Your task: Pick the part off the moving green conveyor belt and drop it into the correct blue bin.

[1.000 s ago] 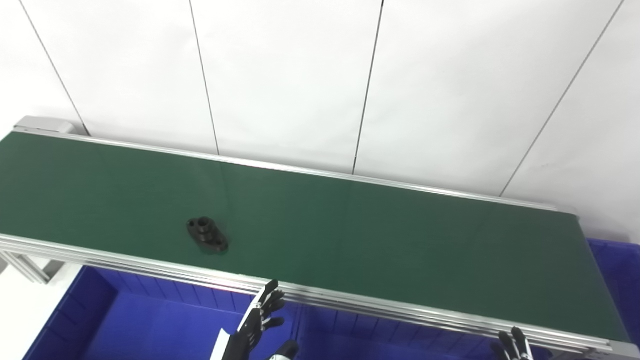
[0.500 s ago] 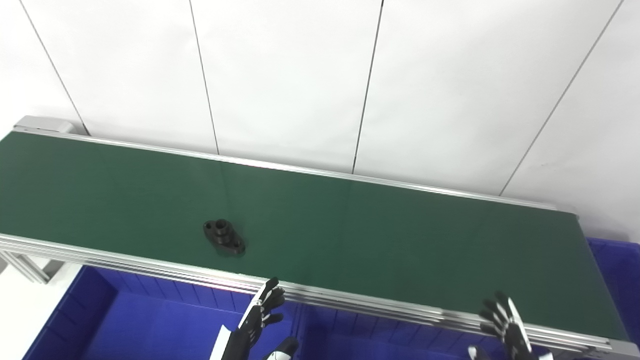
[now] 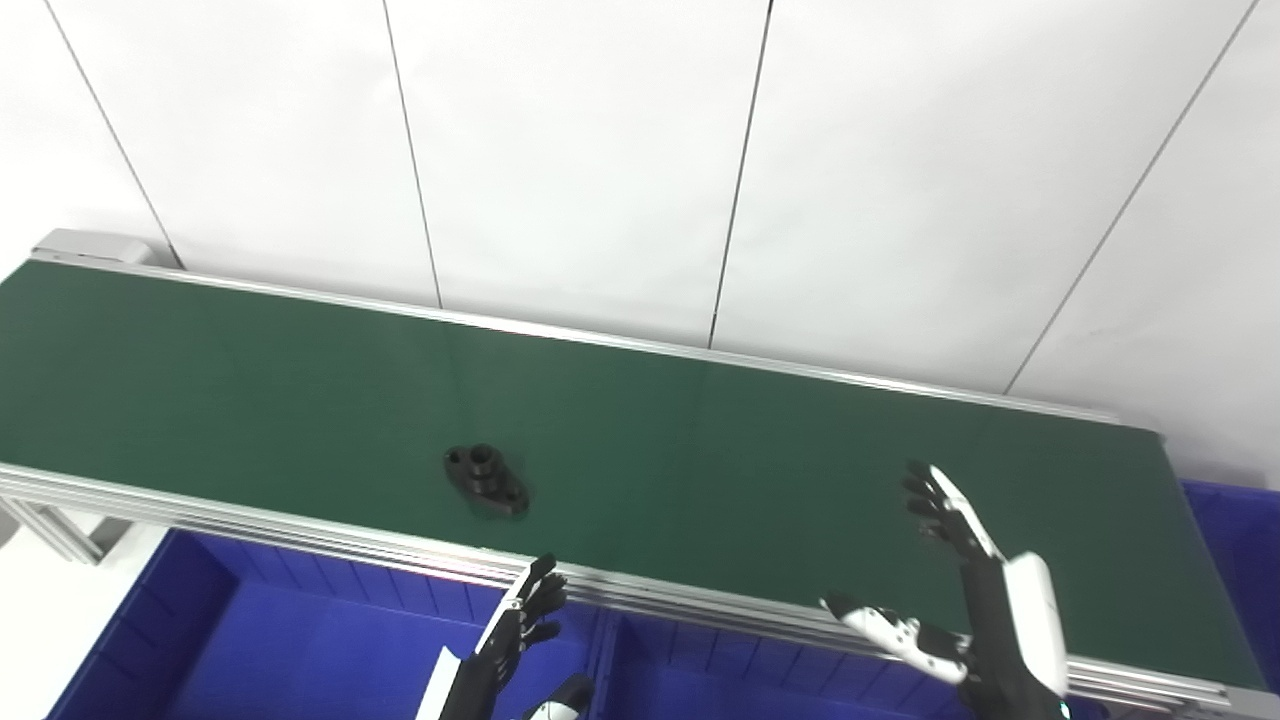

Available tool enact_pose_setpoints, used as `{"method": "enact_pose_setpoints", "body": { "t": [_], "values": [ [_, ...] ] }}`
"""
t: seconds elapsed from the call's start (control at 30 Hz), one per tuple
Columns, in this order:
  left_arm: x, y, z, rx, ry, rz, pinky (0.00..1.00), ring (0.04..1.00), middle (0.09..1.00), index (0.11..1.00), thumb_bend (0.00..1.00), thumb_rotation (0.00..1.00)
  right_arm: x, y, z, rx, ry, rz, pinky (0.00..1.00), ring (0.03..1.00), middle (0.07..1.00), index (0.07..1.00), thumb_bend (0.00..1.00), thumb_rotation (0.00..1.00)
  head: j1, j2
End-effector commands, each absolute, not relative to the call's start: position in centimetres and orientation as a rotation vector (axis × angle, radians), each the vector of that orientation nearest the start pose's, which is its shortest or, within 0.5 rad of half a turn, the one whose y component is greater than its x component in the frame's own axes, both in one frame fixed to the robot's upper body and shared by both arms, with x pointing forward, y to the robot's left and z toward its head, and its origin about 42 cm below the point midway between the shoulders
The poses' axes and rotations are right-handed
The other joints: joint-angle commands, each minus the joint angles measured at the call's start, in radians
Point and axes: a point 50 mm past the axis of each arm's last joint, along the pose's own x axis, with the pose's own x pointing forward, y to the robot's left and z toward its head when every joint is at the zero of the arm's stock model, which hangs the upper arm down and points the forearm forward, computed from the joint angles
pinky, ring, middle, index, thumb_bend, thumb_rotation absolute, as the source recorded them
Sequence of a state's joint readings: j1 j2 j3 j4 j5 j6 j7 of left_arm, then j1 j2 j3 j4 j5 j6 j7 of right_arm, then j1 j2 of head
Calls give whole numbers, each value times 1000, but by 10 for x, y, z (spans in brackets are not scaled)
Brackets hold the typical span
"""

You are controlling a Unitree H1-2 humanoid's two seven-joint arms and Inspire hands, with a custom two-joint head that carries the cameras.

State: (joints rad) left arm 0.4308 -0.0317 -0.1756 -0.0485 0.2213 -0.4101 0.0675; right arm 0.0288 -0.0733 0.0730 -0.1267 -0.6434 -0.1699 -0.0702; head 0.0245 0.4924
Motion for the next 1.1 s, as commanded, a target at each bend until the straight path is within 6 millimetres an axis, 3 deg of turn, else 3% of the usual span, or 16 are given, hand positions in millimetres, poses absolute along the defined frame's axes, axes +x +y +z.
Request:
{"method": "enact_pose_setpoints", "body": {
  "t": [0.0, 0.4, 0.73, 1.07],
  "values": [
    [135, 170, 59, 117, -118, -54, 832, 888, 916, 943, 513, 696, 286, -201, 145, -733, -320, 24, 704, 780, 812, 851, 916, 424, 1, 1],
    [133, 166, 61, 91, -123, -55, 845, 895, 922, 947, 464, 683, 337, -159, 158, -930, -289, 101, 762, 815, 828, 832, 934, 499, 0, 6],
    [132, 161, 63, 74, -122, -49, 851, 897, 921, 953, 460, 683, 357, -128, 154, -990, -279, 149, 770, 805, 819, 835, 942, 533, 2, 10],
    [130, 154, 65, 69, -123, -41, 840, 885, 912, 948, 474, 709, 374, -99, 142, -1107, -295, 190, 746, 766, 783, 816, 954, 502, 4, 16]
  ]
}}
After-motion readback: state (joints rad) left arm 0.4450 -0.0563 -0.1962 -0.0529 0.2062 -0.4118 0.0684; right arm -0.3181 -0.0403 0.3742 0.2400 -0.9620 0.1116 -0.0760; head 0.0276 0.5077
